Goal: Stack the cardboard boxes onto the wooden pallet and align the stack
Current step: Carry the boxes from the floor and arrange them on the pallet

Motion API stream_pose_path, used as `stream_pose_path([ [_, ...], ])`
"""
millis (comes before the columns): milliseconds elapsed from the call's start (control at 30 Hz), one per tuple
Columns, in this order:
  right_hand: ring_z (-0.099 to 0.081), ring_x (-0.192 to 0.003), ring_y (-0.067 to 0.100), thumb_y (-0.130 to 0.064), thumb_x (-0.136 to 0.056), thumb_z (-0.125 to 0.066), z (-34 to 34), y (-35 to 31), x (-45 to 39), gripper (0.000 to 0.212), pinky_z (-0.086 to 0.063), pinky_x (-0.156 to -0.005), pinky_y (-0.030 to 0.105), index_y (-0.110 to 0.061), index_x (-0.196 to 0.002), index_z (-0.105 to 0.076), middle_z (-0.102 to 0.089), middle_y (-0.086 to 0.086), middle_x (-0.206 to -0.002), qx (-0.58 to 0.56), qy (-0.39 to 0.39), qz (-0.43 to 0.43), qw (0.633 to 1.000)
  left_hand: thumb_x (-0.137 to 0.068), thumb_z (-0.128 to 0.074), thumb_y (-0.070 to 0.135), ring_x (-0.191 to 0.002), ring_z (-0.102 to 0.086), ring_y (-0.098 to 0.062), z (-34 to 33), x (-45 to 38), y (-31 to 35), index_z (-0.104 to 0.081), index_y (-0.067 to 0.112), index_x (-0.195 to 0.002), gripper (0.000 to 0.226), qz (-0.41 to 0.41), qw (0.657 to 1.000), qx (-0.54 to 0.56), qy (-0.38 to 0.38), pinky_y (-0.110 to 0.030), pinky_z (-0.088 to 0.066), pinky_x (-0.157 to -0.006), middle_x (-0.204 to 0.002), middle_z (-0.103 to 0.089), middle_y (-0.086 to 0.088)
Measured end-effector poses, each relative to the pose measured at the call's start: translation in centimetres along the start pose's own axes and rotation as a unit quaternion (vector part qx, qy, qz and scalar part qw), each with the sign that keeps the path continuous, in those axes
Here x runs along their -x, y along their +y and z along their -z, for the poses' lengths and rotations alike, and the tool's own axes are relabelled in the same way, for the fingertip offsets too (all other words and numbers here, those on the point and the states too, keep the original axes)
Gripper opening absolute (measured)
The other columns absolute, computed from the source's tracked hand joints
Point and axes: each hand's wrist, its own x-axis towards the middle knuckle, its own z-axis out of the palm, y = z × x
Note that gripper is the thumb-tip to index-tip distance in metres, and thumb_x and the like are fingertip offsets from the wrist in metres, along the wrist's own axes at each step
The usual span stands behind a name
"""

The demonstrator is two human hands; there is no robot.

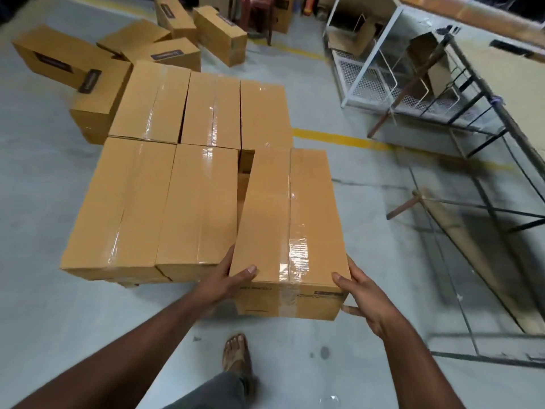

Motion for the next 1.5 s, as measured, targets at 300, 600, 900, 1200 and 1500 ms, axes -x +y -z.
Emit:
stream_pose_path([
  [300,-0.067,-0.122,0.019,-0.010,-0.104,-0.060,1.3,2.6,-14.4,0.059,-0.050,-0.108,0.055,-0.045,-0.150,-0.049,-0.073,-0.010,-0.129,-0.070,-0.021,-0.042,0.996,-0.090,-0.079,0.036,-0.134,-0.051,-0.017,0.8,-11.0,-0.2,-0.018,0.057,-0.152,0.089,0.077,0.997,-0.010,-0.009,-0.029,-0.056,-0.089,-0.144,-0.051,0.017],
  [600,-0.065,-0.126,0.021,-0.008,-0.103,-0.061,-0.5,7.7,-26.5,0.062,-0.058,-0.094,0.036,-0.051,-0.146,-0.047,-0.069,-0.010,-0.134,-0.080,-0.067,-0.060,0.993,-0.086,-0.072,0.060,-0.153,0.025,-0.041,4.0,-19.0,-7.6,0.004,0.034,-0.164,0.112,0.144,0.913,-0.357,0.133,-0.062,0.002,-0.123,-0.168,0.026,-0.010],
  [900,-0.062,-0.129,0.012,-0.001,-0.098,-0.066,-1.9,13.1,-31.0,0.078,-0.050,-0.112,0.043,-0.038,-0.160,-0.035,-0.062,-0.011,-0.144,0.015,-0.069,-0.065,0.995,-0.083,-0.070,0.067,-0.156,0.011,-0.044,5.2,-22.4,-14.1,-0.014,0.028,-0.165,0.106,0.156,0.831,-0.510,0.159,-0.060,-0.014,-0.124,-0.171,0.014,-0.011],
  [1200,-0.057,-0.124,0.027,-0.029,-0.081,-0.090,-4.0,12.8,-33.7,0.108,-0.056,-0.096,0.054,-0.049,-0.160,-0.020,-0.048,-0.012,-0.143,-0.087,-0.012,-0.210,0.974,-0.080,-0.081,0.054,-0.154,0.025,-0.040,3.9,-23.0,-15.4,0.000,0.033,-0.164,0.119,0.180,0.817,-0.526,0.154,-0.058,-0.002,-0.124,-0.161,0.039,-0.001],
  [1500,-0.065,-0.110,0.031,-0.018,-0.087,-0.084,-5.3,14.1,-35.5,0.060,-0.060,-0.082,0.052,-0.033,-0.139,-0.060,-0.068,-0.001,-0.127,-0.163,0.041,-0.251,0.953,-0.080,-0.085,0.044,-0.148,0.038,-0.038,3.1,-23.0,-15.7,0.029,0.033,-0.154,0.136,0.200,0.794,-0.549,0.168,-0.058,0.003,-0.125,-0.156,0.050,-0.002],
])
